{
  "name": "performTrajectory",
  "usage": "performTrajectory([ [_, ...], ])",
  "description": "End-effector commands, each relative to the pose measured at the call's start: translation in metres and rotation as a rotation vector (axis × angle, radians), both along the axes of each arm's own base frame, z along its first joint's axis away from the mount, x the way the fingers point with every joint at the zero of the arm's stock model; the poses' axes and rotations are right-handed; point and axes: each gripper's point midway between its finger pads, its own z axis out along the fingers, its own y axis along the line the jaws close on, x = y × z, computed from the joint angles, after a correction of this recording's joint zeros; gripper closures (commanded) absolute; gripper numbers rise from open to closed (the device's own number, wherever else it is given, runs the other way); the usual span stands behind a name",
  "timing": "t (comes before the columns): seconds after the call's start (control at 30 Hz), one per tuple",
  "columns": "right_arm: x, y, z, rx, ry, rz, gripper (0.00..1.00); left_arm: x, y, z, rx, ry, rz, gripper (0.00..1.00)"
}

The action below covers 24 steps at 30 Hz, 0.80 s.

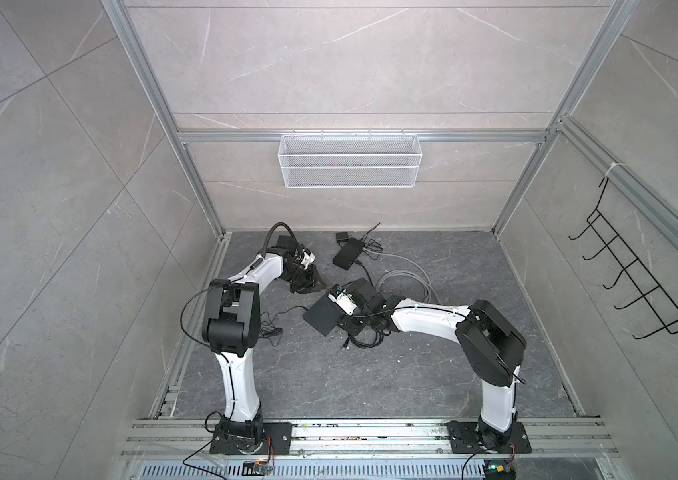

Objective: Insert the plug into the switch port

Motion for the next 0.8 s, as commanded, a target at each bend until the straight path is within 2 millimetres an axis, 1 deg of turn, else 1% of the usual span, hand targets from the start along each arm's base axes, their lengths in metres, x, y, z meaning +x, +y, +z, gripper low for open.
performTrajectory([
  [0.0, -0.009, -0.002, -0.015, -0.028, 0.022, 0.035, 0.58, 0.005, -0.008, -0.004, -0.036, -0.022, -0.019, 0.72],
  [0.23, -0.017, -0.008, -0.03, -0.07, 0.04, 0.033, 0.63, -0.001, -0.011, -0.027, -0.011, 0.004, -0.018, 0.71],
  [0.4, -0.026, -0.012, -0.036, -0.09, 0.047, 0.035, 0.67, -0.007, -0.01, -0.035, 0.004, 0.016, -0.01, 0.71],
  [0.53, -0.029, -0.016, -0.038, -0.1, 0.043, 0.029, 0.73, -0.011, -0.009, -0.04, 0.022, 0.025, -0.008, 0.71],
  [0.67, -0.024, -0.02, -0.045, -0.126, 0.026, 0.007, 0.82, -0.016, -0.008, -0.041, 0.036, 0.037, -0.007, 0.72],
  [0.77, -0.022, -0.02, -0.05, -0.126, 0.024, -0.004, 0.89, -0.025, -0.008, -0.043, 0.048, 0.074, -0.014, 0.73],
])
